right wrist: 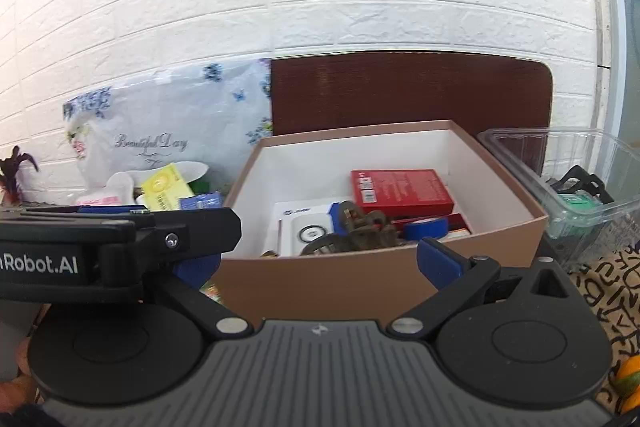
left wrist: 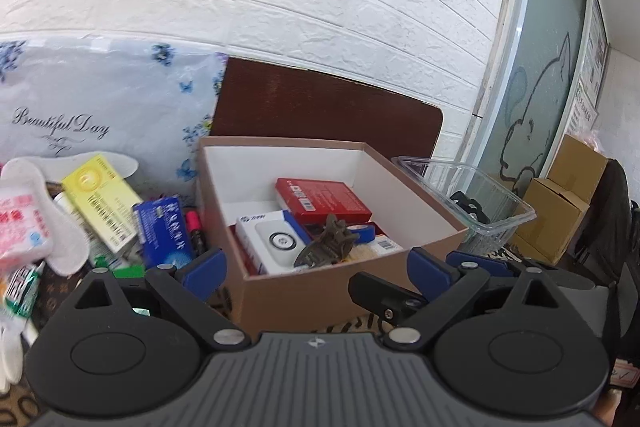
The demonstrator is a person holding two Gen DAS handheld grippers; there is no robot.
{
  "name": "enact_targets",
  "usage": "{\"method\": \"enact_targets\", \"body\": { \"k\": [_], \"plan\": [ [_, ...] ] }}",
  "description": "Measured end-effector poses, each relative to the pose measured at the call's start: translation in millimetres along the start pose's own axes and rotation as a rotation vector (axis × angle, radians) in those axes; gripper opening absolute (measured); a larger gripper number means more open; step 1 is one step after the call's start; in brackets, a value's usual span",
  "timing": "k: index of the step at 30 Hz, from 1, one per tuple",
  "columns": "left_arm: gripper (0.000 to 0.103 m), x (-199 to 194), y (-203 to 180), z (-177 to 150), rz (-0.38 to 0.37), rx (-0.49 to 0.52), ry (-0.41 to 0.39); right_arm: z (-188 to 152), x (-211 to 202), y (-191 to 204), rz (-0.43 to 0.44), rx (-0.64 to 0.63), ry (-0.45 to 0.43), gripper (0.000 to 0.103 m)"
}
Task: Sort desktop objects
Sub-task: 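Withdraw the left gripper and reach toward the red tape roll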
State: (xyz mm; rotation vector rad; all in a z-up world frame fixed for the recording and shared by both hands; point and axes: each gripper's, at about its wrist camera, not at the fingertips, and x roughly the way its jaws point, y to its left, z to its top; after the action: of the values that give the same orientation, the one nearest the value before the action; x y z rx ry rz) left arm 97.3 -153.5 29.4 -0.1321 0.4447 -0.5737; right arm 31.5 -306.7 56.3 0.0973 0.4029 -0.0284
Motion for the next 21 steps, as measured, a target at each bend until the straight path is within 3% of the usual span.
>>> {"method": "enact_targets", "body": {
  "k": [12,21],
  "plan": [
    [0.101,-60.6,57.8,-48.8,0.099,-0.125,-0.011,-42.0,-14.4,73.4,0.146,-0.047,0.019,0.101],
    [0.101,-70.7,100.8,-70.0,0.182,-0.182,0.014,-70.8,-2.2,123.3,0.246,-0.112,0.03,0.101]
  ]
}}
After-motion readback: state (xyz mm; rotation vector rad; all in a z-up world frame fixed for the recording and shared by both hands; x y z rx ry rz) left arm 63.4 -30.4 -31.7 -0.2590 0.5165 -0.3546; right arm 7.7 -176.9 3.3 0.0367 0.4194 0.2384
